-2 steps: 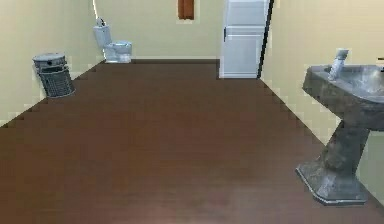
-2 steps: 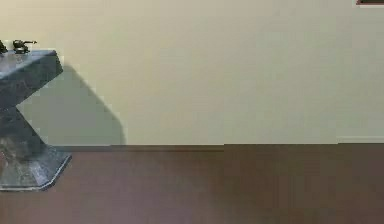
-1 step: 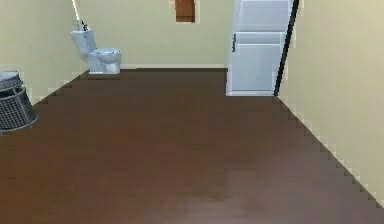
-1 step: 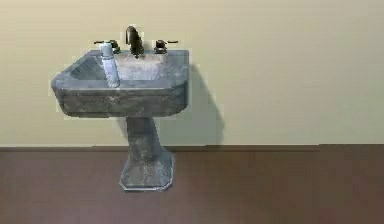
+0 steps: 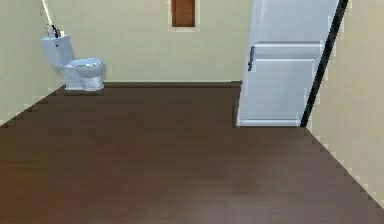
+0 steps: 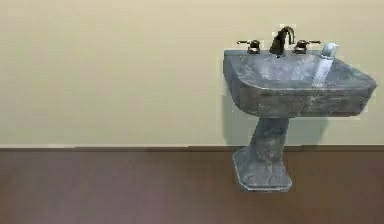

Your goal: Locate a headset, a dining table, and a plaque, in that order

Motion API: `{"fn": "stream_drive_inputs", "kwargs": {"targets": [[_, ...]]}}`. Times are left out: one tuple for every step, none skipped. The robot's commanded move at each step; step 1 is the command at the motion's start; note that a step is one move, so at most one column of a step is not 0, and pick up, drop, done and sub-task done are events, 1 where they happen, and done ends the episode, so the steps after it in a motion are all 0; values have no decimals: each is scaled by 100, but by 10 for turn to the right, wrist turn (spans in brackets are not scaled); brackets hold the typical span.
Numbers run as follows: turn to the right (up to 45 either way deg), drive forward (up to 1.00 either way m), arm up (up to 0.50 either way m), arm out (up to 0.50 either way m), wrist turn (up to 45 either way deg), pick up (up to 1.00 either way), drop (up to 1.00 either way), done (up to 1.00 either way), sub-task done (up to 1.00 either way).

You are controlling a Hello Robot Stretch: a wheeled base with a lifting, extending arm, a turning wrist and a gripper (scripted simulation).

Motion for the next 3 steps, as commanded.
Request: {"fn": "stream_drive_inputs", "kwargs": {"targets": [[0,100,0,0,0,0,0,0,0],[0,100,0,0,0,0,0,0,0],[0,65,0,0,0,0,0,0,0]]}}
